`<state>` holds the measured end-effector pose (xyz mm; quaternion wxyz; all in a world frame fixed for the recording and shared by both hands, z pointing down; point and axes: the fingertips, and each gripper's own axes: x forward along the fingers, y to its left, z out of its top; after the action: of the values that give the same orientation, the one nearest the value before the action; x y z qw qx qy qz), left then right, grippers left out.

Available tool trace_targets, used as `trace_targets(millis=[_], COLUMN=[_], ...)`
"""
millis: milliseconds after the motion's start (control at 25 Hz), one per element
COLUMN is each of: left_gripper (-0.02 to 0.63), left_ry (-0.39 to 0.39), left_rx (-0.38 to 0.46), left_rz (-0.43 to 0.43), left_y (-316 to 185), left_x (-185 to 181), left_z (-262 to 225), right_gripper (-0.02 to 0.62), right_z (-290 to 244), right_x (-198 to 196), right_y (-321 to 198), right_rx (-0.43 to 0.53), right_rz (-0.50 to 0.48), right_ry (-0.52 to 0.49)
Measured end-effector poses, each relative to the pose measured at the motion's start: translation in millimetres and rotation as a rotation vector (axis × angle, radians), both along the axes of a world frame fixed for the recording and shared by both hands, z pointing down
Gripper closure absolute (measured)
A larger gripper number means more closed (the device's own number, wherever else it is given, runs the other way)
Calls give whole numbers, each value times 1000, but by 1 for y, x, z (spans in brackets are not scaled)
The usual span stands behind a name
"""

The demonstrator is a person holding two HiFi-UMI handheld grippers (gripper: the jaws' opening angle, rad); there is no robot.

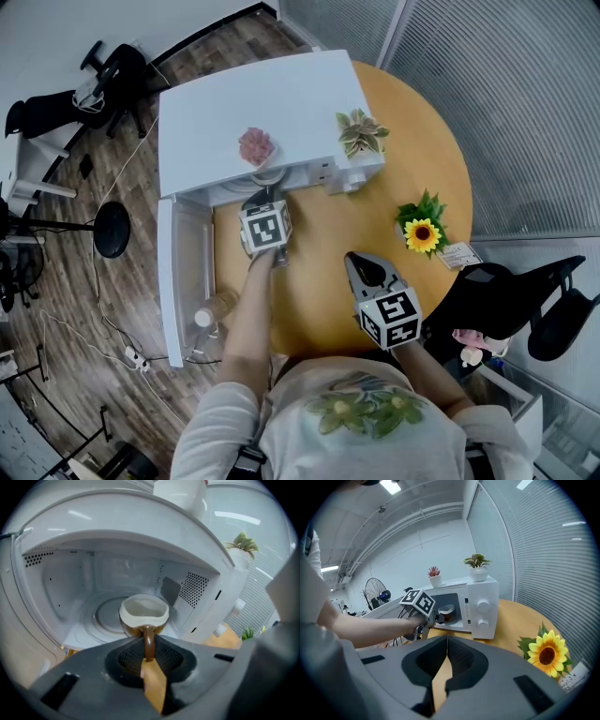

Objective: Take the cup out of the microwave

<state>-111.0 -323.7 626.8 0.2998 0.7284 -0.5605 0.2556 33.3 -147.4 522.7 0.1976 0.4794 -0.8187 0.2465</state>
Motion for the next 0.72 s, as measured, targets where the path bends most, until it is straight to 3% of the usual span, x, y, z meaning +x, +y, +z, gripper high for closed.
trace_targets(millis=[720], left_gripper=[548], left_ry=[5], left_rx=[11], left_rz=[8], left_y=[31], left_x=[-2], left_z=[-17], right_gripper=[578], right_z=[-17], right_x=[9], right_y=[9], right_rx=[47], right_rz=[5], right_ry=[17])
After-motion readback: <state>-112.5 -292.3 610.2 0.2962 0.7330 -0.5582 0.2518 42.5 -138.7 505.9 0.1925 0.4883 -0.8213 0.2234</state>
